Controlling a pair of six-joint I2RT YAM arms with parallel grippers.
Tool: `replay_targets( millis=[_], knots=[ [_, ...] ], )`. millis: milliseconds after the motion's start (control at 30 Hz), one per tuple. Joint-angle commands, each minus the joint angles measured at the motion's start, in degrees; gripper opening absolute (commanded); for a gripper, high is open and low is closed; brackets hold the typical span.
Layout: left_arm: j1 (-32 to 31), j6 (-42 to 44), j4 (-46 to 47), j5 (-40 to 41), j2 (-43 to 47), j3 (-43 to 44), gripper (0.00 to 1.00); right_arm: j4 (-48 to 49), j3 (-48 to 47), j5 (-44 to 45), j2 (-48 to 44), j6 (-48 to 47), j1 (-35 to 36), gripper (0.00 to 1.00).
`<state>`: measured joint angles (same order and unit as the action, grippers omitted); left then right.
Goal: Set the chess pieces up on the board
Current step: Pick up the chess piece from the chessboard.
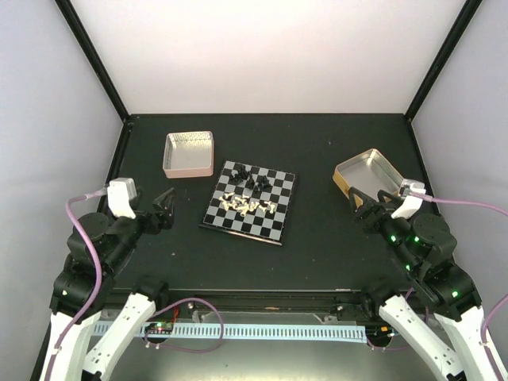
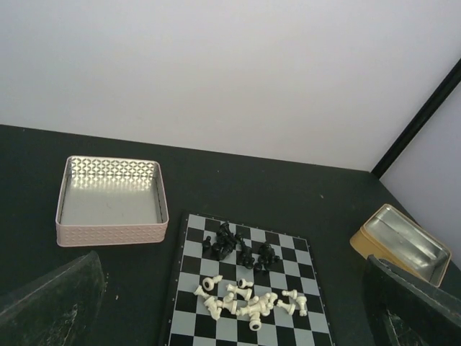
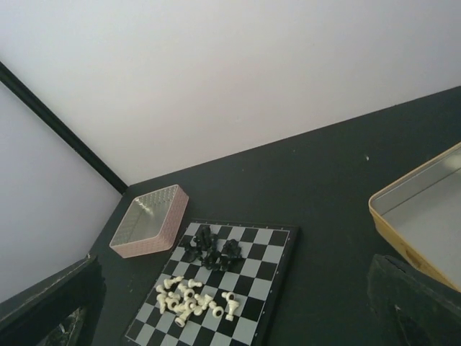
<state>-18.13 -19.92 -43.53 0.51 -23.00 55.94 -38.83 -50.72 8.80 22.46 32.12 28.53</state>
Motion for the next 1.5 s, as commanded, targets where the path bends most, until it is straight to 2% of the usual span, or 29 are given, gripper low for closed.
replay_targets(
  millis=[0, 167, 300, 433, 567, 800, 1033, 1167, 1300, 1467],
  knots=[
    [-0.4, 0.1, 1.1, -1.5, -2.1, -1.4, 0.99, 0.0, 1.3, -1.7, -1.0, 3.4, 0.0, 1.00],
    [-0.4, -0.5, 2.4, -1.7, -4.5, -3.6, 0.99, -1.8, 1.5, -1.9, -0.8, 5.9, 0.0, 1.00],
    [-0.4, 0.1, 8.8, -1.7, -4.8, -9.7, 0.99, -3.5, 1.9, -3.9, 0.1, 5.3, 0.0, 1.00],
    [-0.4, 1.0, 16.8, -6.1, -7.0, -15.4, 0.99, -3.5, 4.3, -5.5, 0.7, 4.6, 0.0, 1.00],
    [-0.4, -0.6, 18.2, -11.7, -14.9, -15.0, 0.99, -1.5, 6.8, -9.6, 4.1, 2.8, 0.1, 0.97],
    [-0.4, -5.3, 17.1, -20.1, -29.9, -13.7, 0.98, 2.5, 7.6, -7.6, 15.6, -0.2, 0.0, 0.84],
    [-0.6, -9.9, 16.2, -19.9, -45.1, -11.1, 0.63, 12.6, 11.2, -6.7, 22.9, 0.8, 0.1, 0.60],
    [-1.2, -10.7, 15.2, -16.1, -53.1, -7.7, 0.50, 16.9, 13.0, -6.0, 27.1, 2.1, 0.0, 0.45],
    [-1.4, -10.3, 13.8, -14.4, -60.1, -2.5, 0.42, 19.4, 12.7, -7.2, 32.6, 1.9, 0.1, 0.39],
    [-1.6, -10.7, 12.7, -11.1, -66.1, 2.1, 0.42, 21.4, 11.3, -8.9, 39.0, 1.5, 0.0, 0.34]
  ],
)
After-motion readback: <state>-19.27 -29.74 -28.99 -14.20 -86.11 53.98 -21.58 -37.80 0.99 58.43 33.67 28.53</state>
